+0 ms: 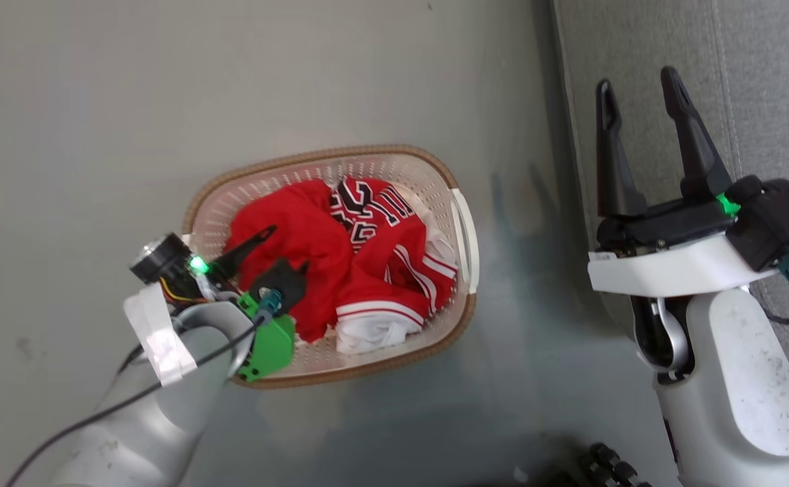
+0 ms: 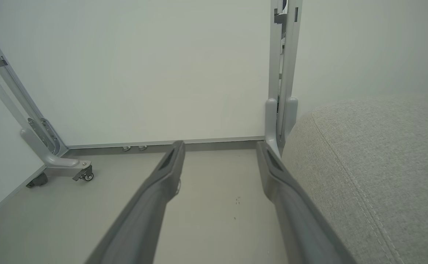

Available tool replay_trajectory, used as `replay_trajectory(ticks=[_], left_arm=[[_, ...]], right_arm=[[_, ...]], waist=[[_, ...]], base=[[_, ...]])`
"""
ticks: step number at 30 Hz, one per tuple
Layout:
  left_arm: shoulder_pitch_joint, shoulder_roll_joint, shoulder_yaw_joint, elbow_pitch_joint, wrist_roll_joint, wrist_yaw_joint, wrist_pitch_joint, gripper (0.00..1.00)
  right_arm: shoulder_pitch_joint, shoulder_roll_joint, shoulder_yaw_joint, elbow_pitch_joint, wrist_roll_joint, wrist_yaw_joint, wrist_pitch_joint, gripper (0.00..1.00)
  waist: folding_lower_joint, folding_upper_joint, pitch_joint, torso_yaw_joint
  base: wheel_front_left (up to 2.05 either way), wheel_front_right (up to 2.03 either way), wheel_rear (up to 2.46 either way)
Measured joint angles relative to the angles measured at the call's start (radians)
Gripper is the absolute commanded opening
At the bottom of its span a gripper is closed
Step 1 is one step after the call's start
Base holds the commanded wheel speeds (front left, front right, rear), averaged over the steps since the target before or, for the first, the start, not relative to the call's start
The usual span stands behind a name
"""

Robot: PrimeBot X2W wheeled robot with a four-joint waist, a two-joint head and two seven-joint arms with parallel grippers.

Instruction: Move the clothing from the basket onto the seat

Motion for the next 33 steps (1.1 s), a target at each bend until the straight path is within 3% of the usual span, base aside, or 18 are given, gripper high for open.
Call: replay_trajectory(ticks=[8, 18, 23, 24, 25, 26, 33], left_arm=[[-0.127, 0.032, -0.116, 0.192, 0.019, -0.005, 0.001, 1.0], [-0.235, 0.045, -0.224, 0.299, 0.027, -0.005, 0.033, 1.0], [-0.25, 0.062, -0.239, 0.314, 0.034, 0.033, 0.053, 1.0], [-0.25, 0.063, -0.24, 0.317, 0.035, 0.046, 0.064, 0.62], [-0.252, 0.063, -0.243, 0.317, 0.035, 0.056, 0.065, 0.15], [-0.253, 0.063, -0.244, 0.318, 0.035, 0.063, 0.065, 0.0], [-0.263, 0.054, -0.249, 0.321, 0.025, 0.086, 0.039, 0.0]], right_arm=[[-0.074, -0.001, 0.031, -0.011, 0.053, 0.0, 0.0, 1.0], [-0.11, -0.001, 0.074, -0.017, 0.099, 0.0, 0.0, 1.0], [-0.114, -0.001, 0.092, -0.022, 0.115, 0.0, 0.0, 1.0], [-0.114, 0.0, 0.095, -0.022, 0.115, 0.0, 0.0, 1.0], [-0.114, 0.0, 0.096, -0.022, 0.116, 0.0, 0.0, 1.0], [-0.114, 0.0, 0.096, -0.021, 0.116, 0.0, 0.0, 1.0], [-0.114, 0.0, 0.09, -0.007, 0.109, 0.0, 0.0, 1.0]], waist=[[0.0, 0.0, 0.142, -0.08], [-0.0001, 0.0, 0.282, -0.161], [-0.0001, 0.0, 0.33, -0.194], [-0.0001, 0.0, 0.337, -0.2], [-0.0001, 0.0, 0.344, -0.206], [-0.0001, 0.0, 0.348, -0.21], [-0.0001, 0.0, 0.351, -0.214]], base=[[0.0, 0.0, 0.0], [0.0, 0.0, 0.0], [0.0, 0.0, 0.0], [0.0, 0.0, 0.0], [0.0, 0.0, 0.0], [0.0, 0.0, 0.0], [0.0, 0.0, 0.0]])
